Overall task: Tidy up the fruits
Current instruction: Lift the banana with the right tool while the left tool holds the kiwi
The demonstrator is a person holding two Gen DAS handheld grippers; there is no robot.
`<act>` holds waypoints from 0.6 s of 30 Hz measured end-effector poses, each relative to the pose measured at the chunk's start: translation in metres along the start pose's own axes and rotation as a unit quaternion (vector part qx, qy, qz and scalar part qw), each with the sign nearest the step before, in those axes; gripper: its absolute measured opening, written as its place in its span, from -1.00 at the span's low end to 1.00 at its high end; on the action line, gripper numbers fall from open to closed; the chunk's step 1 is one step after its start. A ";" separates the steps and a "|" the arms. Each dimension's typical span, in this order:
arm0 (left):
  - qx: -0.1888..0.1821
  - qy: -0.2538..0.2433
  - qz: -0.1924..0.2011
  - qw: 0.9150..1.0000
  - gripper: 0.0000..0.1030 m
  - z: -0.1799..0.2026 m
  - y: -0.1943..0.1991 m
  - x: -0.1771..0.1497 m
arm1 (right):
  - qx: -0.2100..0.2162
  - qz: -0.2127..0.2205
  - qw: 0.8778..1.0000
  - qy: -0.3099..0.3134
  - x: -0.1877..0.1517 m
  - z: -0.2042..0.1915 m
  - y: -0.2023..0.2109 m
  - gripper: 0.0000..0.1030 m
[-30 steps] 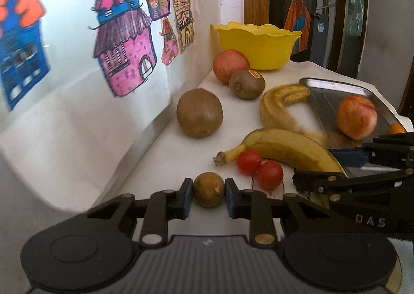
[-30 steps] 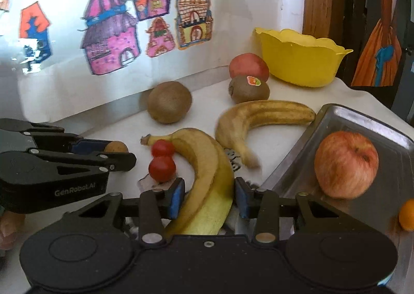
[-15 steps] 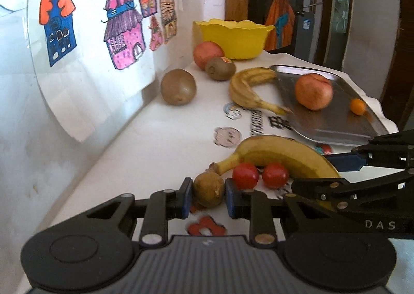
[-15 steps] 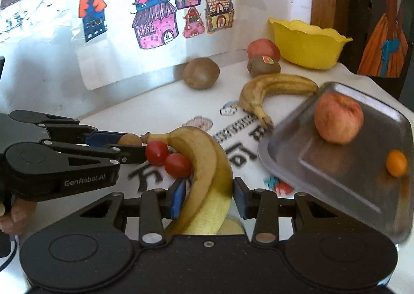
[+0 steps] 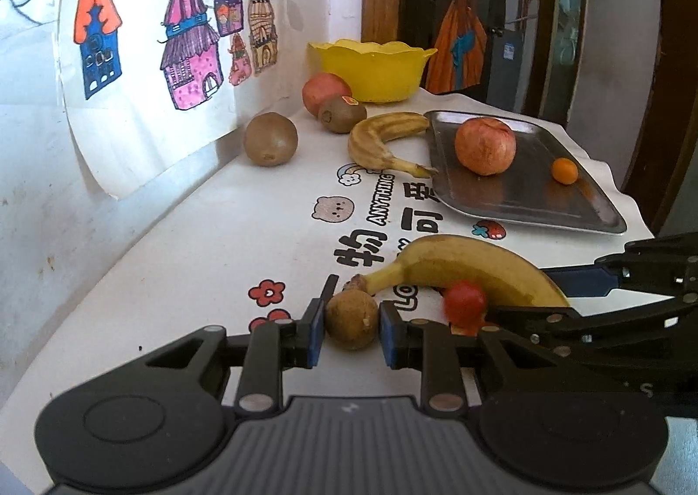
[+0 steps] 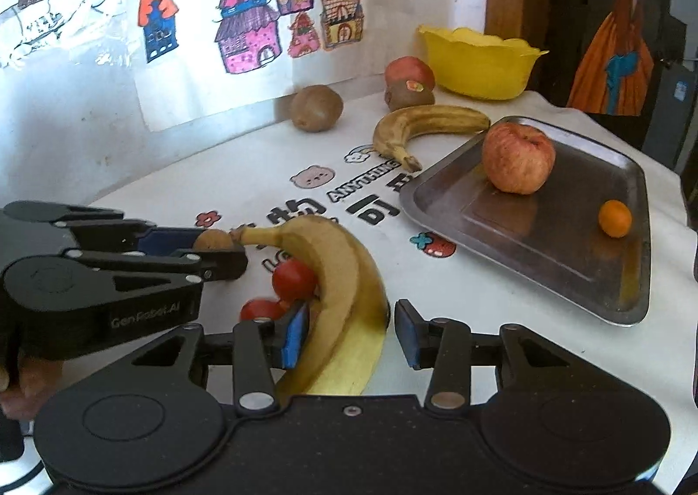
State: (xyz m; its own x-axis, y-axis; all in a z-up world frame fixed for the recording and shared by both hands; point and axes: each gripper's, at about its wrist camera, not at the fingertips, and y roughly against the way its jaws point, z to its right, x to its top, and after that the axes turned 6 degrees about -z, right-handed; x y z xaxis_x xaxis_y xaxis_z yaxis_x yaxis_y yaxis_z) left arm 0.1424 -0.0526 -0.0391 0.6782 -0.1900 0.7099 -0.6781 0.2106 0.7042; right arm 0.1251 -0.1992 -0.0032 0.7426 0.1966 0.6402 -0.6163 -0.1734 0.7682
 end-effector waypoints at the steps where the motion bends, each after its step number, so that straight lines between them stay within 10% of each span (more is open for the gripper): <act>1: 0.001 0.003 0.002 1.000 -0.43 0.000 0.000 -0.001 | -0.001 0.003 1.000 -0.005 0.000 0.001 -0.001 -0.10; 18: 0.027 0.001 0.039 0.999 -0.38 0.008 0.000 -0.013 | -0.025 0.034 0.999 -0.027 -0.006 0.004 -0.012 0.31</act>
State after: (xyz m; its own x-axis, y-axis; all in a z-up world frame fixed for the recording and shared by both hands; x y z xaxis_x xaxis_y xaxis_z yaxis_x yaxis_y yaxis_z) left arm 0.1313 -0.0574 -0.0478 0.6233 -0.1726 0.7627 -0.7434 0.1719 0.6464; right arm 0.1286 -0.2024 -0.0163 0.7109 0.1327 0.6907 -0.6770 -0.1367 0.7231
